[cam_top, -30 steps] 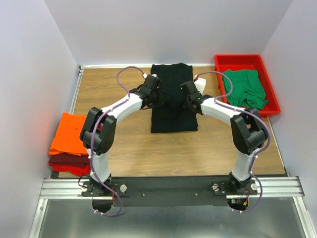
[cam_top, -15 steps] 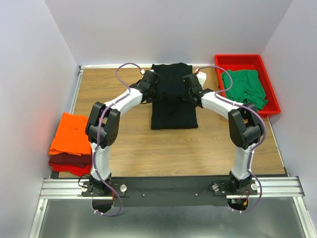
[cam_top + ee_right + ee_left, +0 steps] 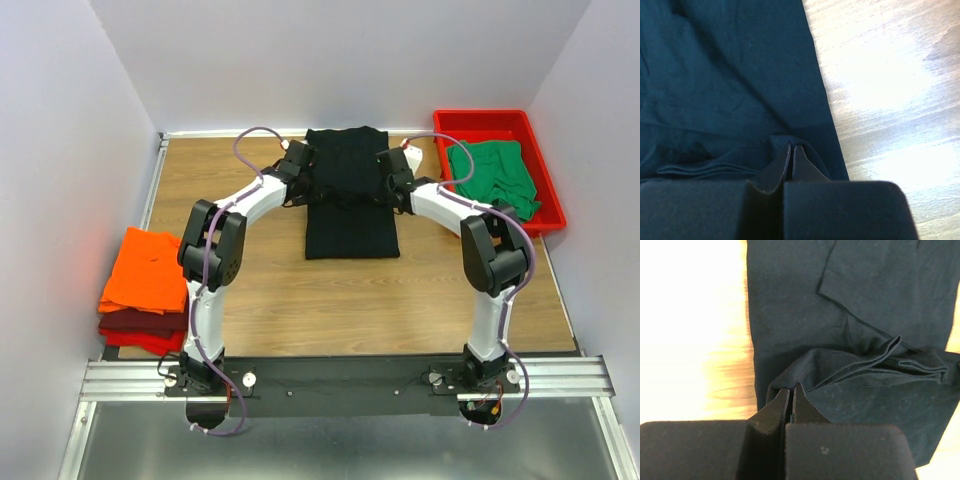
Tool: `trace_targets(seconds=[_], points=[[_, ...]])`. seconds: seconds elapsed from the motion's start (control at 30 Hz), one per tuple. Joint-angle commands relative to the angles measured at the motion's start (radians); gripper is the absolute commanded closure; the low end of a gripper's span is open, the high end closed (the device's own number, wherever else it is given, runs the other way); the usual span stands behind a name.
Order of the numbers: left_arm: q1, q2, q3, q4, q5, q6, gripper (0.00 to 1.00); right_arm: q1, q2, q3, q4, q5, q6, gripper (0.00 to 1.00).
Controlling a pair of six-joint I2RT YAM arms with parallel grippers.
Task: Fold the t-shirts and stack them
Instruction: Fold the tshirt
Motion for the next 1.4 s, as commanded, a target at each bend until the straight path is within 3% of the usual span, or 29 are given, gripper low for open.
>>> trace_targets(seconds=[0.0,0.07,0.1,0.17,0.23,0.33,0.67,0.83,0.97,1.37], points=[[0.017,0.033,0.035,0.029,0.058,0.038,0.99,-0.012,0.034,0.038,0.014,-0.024,-0.016,0.95],[0.023,0.038,0.04,0.038,0.075,0.045,0.88,-0.013,0.037,0.051,0.014,-0.028,-0.022,0.85],[0.029,0.038,0.046,0.042,0.083,0.052,0.75,-0.016,0.037,0.053,0.014,-0.034,-0.025,0.67],[0.038,0.032,0.053,0.042,0.084,0.061,0.64,-0.021,0.026,0.053,0.014,-0.04,-0.03,0.46],[0.057,0.009,0.055,0.037,0.073,0.068,0.55,-0.027,0.0,0.048,0.012,-0.039,-0.044,0.33],[0.078,-0.033,0.043,0.025,0.058,0.069,0.54,-0.027,-0.052,0.025,0.012,-0.039,-0.065,0.24],[0.06,-0.136,-0.038,0.029,0.035,0.012,0.6,-0.018,-0.161,-0.088,0.015,-0.119,-0.068,0.26],[0.009,-0.087,-0.025,0.037,0.049,-0.011,0.88,0.02,-0.086,-0.045,0.028,-0.197,-0.103,0.48],[-0.001,-0.009,0.023,0.035,0.058,-0.03,0.98,0.066,-0.006,0.034,0.026,-0.182,-0.136,0.5],[0.011,0.206,0.228,-0.021,0.027,-0.033,1.0,0.07,0.193,0.206,0.02,-0.177,-0.165,0.51]])
